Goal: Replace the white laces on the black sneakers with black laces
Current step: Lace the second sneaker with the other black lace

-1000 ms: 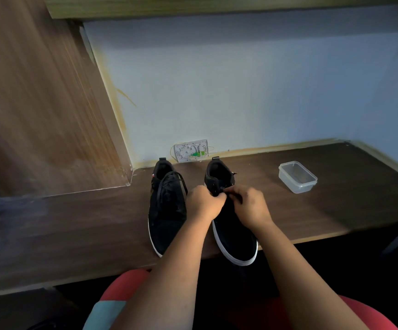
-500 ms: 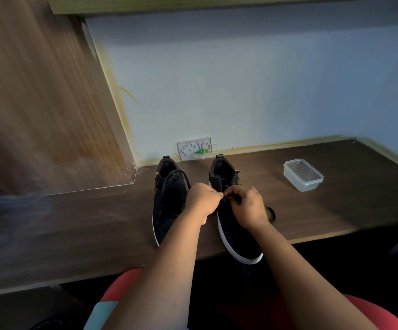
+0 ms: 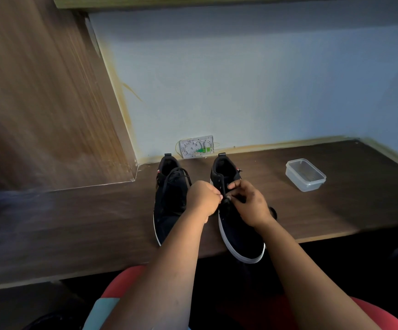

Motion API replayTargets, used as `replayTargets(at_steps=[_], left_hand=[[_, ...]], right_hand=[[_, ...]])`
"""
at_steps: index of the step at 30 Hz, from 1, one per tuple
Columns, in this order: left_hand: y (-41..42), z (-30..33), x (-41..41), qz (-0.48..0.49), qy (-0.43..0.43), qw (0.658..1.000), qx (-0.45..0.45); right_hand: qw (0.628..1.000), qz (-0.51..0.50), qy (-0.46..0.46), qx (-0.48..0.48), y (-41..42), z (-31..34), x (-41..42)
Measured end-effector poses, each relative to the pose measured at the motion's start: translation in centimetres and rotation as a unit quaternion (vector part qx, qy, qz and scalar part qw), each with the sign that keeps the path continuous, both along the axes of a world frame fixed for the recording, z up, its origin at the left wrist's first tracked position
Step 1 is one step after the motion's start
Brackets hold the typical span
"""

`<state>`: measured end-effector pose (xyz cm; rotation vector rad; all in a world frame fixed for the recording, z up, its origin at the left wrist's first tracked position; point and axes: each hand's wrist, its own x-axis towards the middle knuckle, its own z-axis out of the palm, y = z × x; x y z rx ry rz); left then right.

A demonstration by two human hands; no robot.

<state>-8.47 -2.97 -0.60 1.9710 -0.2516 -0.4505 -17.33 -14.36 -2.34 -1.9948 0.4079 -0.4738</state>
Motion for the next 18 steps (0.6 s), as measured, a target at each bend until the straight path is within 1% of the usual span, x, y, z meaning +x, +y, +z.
replayTargets(at_steps=[3,6,10,14,15,18], left_hand=[[0.1,0.1,0.0,-0.015,0.014,1.0,-0.001],[0.1,0.1,-0.2,-0.014,0.0,1.0,0.008],[-0.1,0.3,-0.5,-0.007,-0.038,0.999,0.019],[0.0,0.4,-0.8,0.004,-0.076,0.996,0.039],[0.0,0.5,-0.9,0.004,-0.086,0.995,0.046],[0.1,0.9,-1.3,-0.009,-0.097,0.993,0.065]], right_hand=[[0.999,-0.027,-0.011,0.013,0.0,-0.2,0.1],[0.998,-0.052,-0.015,0.029,0.1,-0.2,0.3],[0.999,-0.037,-0.004,-0.025,0.3,0.1,0.3],[0.999,-0.035,-0.02,-0.023,0.6,-0.1,0.4],[0.999,-0.029,-0.023,-0.035,0.6,-0.1,0.5],[0.99,-0.003,-0.012,-0.14,0.0,0.2,0.5]])
